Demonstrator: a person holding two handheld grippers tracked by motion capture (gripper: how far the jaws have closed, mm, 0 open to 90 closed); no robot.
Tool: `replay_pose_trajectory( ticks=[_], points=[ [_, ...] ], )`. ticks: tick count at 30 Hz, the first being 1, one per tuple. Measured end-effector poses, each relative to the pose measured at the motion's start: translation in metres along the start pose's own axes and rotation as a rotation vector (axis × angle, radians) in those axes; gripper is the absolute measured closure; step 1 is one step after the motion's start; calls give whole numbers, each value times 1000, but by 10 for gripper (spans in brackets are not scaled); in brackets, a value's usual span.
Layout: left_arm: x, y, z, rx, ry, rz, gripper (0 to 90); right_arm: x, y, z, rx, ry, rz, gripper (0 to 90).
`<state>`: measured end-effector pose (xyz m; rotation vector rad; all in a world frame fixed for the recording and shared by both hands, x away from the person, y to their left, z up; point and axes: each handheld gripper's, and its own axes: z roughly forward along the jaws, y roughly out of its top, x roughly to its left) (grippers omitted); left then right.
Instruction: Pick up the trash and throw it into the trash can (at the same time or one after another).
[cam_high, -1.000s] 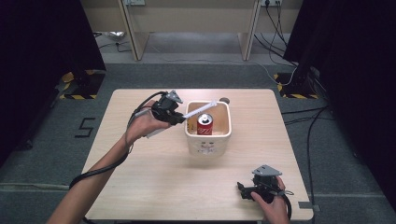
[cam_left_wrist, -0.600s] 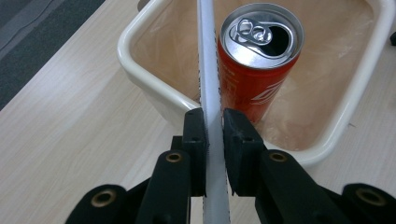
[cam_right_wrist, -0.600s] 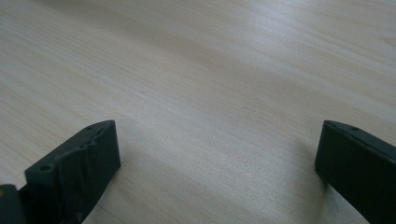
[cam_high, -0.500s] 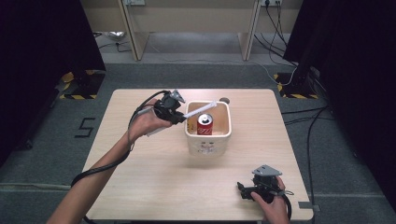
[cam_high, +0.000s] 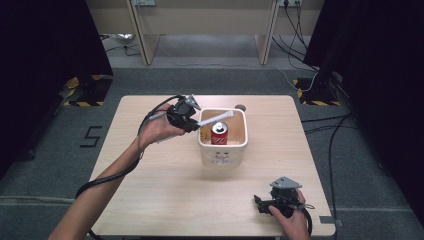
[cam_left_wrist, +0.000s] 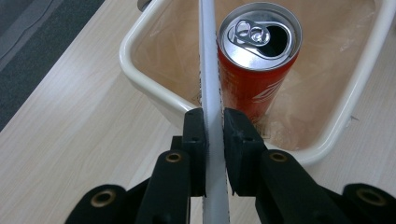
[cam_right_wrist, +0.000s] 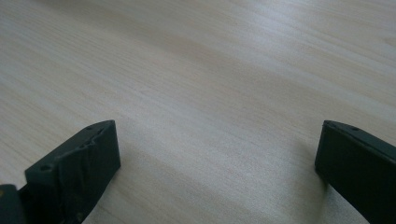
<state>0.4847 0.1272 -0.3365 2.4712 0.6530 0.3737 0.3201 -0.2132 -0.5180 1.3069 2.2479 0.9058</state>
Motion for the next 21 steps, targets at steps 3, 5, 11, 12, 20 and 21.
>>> replay_pose_trajectory(
  ticks=[3,5,11,12,20,21],
  points=[
    [1,0,1,-5,3,0,774,0,0,0,0,0,0,3],
    [2,1,1,-16,9,-6,751,0,0,0,0,0,0,3],
    [2,11,-2,-70,22,-26,710,0,0,0,0,1,1,3],
    [2,13,-4,-81,22,-29,685,0,0,0,0,1,1,2],
    [-3,12,-6,-69,11,-26,658,0,0,0,0,1,0,3],
    [-3,12,-9,-82,13,-32,648,0,0,0,0,0,1,3]
  ],
)
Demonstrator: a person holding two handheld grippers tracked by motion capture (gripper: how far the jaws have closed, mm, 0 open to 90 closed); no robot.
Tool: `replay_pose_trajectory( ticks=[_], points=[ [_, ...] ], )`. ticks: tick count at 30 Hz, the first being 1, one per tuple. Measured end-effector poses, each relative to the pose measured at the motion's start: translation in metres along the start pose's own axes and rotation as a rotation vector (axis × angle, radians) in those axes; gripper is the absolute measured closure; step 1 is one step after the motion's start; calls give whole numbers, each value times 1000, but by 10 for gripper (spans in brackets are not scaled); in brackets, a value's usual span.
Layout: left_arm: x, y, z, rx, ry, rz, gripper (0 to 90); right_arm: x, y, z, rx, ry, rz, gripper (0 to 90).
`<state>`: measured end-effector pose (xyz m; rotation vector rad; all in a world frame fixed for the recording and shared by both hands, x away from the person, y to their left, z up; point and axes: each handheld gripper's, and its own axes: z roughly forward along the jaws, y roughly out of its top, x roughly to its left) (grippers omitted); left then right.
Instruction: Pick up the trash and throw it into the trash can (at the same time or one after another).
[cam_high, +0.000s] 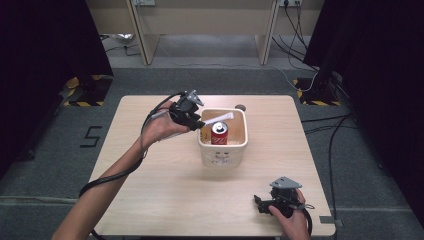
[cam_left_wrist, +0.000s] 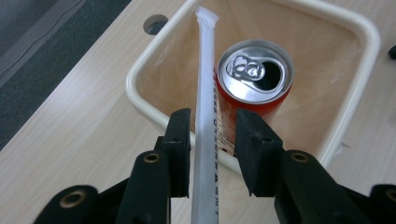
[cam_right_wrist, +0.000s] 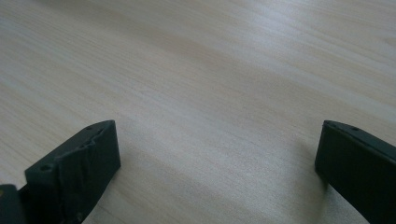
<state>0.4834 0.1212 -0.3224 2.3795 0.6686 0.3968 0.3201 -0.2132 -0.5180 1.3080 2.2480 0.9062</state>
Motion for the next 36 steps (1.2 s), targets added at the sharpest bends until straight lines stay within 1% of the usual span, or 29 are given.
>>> replay_pose_trajectory(
  ticks=[2,4,6,9,13,15,17,19,22,26,32,36],
  points=[
    [-1,-1,-9,-26,5,-4,609,0,0,0,-1,0,-1,3],
    [-2,-5,-22,-67,7,-21,574,0,0,0,-1,0,-1,3],
    [-2,-13,-34,-107,21,-39,549,0,0,0,0,0,-1,3],
    [-1,-30,-48,-160,42,-84,510,0,0,0,0,-1,-1,3],
    [2,-51,-62,-207,67,-142,461,0,0,0,0,-1,-2,3],
    [3,-62,-69,-224,73,-171,433,0,0,0,0,-1,0,3],
    [5,-70,-72,-233,81,-188,412,0,0,0,0,-1,0,3],
    [5,-79,-73,-244,87,-213,394,0,0,0,0,-1,-1,3],
    [4,-91,-71,-245,81,-235,388,0,0,0,0,-1,-1,2],
    [3,-103,-67,-247,69,-256,388,0,0,0,0,-1,-1,2],
    [-1,-114,-61,-235,57,-262,400,0,0,0,0,-1,-1,3],
    [-2,-119,-56,-225,47,-265,425,0,0,0,-1,-1,-1,2]
  ],
)
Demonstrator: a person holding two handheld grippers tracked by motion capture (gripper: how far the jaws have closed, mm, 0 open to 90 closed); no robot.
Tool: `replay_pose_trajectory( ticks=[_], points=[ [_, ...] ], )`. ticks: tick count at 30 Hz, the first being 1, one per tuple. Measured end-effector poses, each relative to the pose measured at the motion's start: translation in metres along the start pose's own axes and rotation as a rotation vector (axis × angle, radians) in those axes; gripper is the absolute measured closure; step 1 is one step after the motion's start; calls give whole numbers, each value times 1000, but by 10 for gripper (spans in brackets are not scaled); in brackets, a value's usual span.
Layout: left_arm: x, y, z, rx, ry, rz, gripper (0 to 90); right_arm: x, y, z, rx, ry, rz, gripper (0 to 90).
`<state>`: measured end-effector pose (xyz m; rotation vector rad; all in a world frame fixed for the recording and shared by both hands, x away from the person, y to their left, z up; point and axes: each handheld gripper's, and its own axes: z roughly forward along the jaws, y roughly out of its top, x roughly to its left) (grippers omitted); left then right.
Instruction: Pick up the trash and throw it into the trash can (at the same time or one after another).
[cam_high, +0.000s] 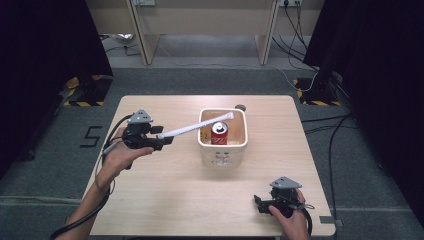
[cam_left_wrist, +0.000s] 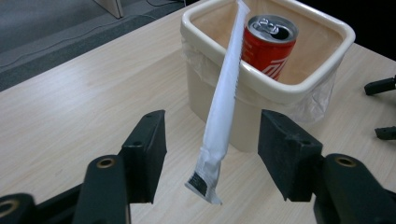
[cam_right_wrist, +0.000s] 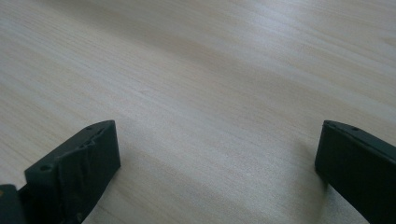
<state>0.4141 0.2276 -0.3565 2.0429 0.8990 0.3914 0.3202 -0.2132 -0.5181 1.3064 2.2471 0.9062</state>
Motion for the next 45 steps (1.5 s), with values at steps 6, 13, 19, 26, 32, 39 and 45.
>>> replay_pose_trajectory(
  ticks=[6,13,19,26,32,39,45],
  points=[
    [1,-6,8,16,-20,17,573,0,0,0,1,0,0,3],
    [0,6,4,-7,-39,61,765,0,0,0,1,0,0,3],
    [-3,20,-1,-11,-67,84,798,0,0,0,1,0,0,3],
    [0,36,-9,-29,-104,80,799,0,0,0,1,0,1,3],
    [5,45,-10,-28,-130,60,794,0,0,0,0,0,0,3],
    [8,52,1,-3,-125,59,790,0,0,0,1,0,0,3],
    [7,64,21,-19,-89,43,669,0,0,0,1,0,0,3]
  ],
)
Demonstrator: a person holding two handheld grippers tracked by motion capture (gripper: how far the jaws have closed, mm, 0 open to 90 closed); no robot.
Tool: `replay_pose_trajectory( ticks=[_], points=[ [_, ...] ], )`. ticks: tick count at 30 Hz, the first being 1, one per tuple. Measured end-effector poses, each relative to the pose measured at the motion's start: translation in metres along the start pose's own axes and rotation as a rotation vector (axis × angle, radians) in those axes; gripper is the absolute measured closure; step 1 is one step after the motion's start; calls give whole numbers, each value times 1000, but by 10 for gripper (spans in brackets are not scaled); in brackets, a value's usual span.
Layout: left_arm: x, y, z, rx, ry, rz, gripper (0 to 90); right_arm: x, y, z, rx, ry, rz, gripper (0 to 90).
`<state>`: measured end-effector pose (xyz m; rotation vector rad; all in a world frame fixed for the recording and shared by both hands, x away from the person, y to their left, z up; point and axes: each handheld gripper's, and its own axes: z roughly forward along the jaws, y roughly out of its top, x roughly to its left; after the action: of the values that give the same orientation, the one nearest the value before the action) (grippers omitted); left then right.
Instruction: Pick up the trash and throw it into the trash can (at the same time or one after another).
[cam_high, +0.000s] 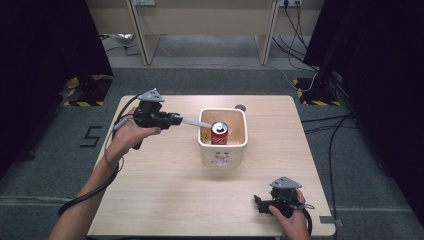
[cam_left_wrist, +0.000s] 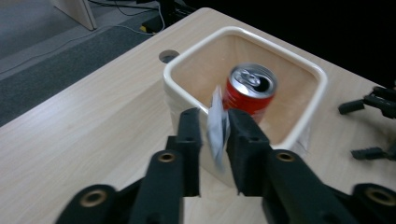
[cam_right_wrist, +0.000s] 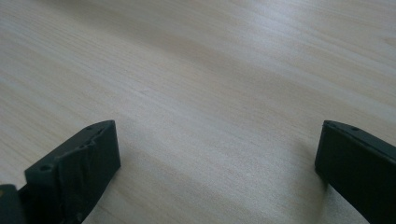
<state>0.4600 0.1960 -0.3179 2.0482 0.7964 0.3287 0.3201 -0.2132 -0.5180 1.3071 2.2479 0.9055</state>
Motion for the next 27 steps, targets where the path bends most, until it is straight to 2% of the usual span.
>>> replay_pose_trajectory(
  ticks=[1,4,7,11,17,23,27],
  points=[
    [-1,3,4,-6,11,-9,568,0,0,0,0,0,0,3],
    [-6,6,5,-17,-3,-17,470,0,0,0,0,0,0,3],
    [-9,5,0,-13,11,-28,346,0,0,0,0,0,-1,3],
    [-9,3,-6,-25,16,-43,297,0,0,0,0,0,0,3],
    [-14,-2,-10,-40,12,-38,259,0,0,0,0,0,0,3],
    [-19,-15,-12,-45,4,-50,158,0,0,0,-1,0,0,3],
    [-20,-25,-12,-49,10,-44,163,0,0,0,0,0,0,3]
  ],
)
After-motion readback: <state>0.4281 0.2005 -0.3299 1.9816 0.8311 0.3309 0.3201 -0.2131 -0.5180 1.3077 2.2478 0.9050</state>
